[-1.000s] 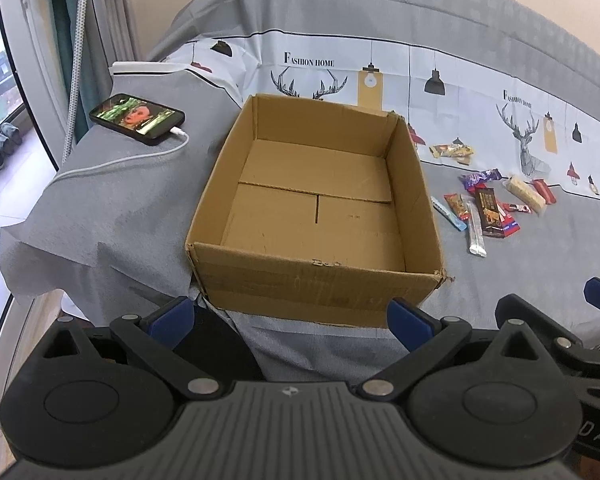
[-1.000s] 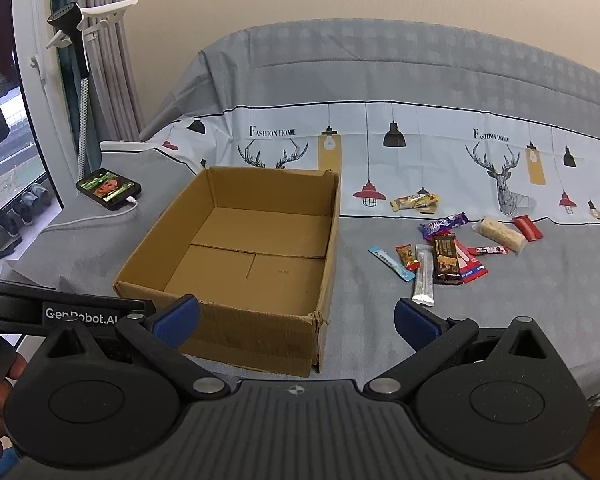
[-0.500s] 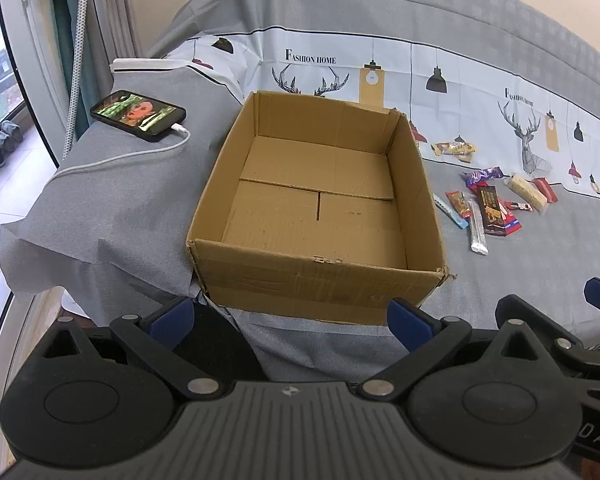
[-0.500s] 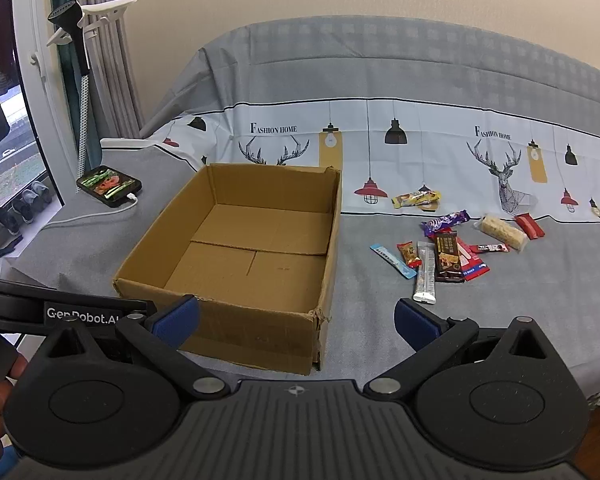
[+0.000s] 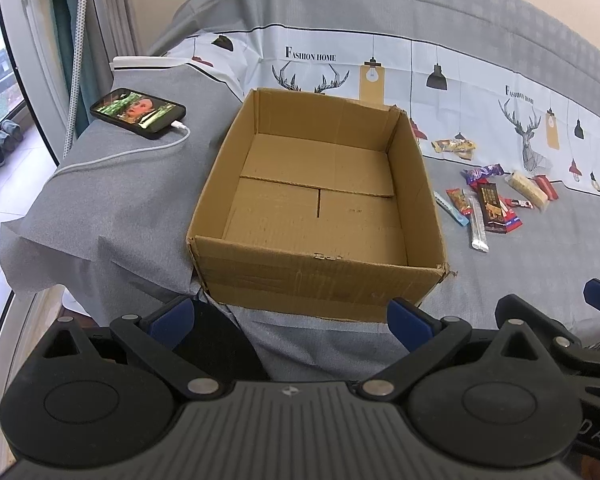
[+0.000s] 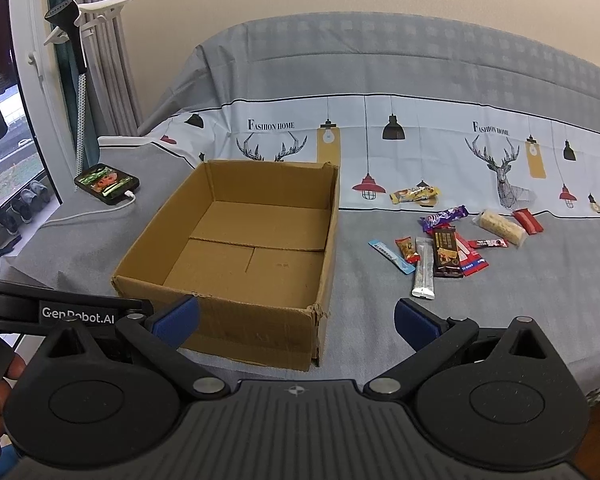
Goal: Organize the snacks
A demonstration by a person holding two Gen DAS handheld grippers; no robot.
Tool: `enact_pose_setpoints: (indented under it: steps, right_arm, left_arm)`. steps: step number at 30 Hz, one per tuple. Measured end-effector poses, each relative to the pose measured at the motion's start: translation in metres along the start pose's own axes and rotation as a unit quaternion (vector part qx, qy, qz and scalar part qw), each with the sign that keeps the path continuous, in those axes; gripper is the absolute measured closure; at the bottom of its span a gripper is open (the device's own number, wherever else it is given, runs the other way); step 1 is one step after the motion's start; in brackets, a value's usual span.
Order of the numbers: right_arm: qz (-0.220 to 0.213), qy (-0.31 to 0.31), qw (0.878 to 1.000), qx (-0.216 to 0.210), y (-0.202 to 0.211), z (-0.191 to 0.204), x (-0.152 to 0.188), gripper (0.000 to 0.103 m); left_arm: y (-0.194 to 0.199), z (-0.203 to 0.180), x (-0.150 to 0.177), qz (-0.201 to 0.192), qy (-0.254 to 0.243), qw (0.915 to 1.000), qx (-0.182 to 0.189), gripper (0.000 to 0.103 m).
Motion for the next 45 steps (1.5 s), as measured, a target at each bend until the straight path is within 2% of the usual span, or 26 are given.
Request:
enact_pose_setpoints:
  steps: [9,14,35,45]
  right_arm:
    - [0.007,-0.002,1.000,0.001,-0.005,0.001,0.000,0.000]
    - [0.010,-0.003,1.000,0.001,-0.007,0.001,0.000,0.000]
    - [0.022,-0.013,1.000,-0.008,-0.015,-0.003,0.002,0.000]
    - [0.021,-0.053,0.998,-0.014,-0.026,-0.028,0.000,0.000]
  left_arm:
    - [-0.004,-0.003,0.001,0.014,0.005,0.9997,0.018,0.000]
    - [-0.008,-0.002,0.000,0.006,0.000,1.0000,0.008,0.000]
    - [-0.016,-0.006,-0.002,0.023,0.001,0.9997,0.000,0.000]
    - [-0.025,-0.020,-0.015,0.037,-0.011,0.9992,-0.015,0.000]
Point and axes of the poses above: each gripper's, at about its wrist camera, not at the fingertips, and y roughly against the way its jaws point, z to its left, x to its underside, the point moved 5 cm from there along -y, roughly the way its jaws point, and after that the axes turned 9 degrees about z, right-handed, at the moved point
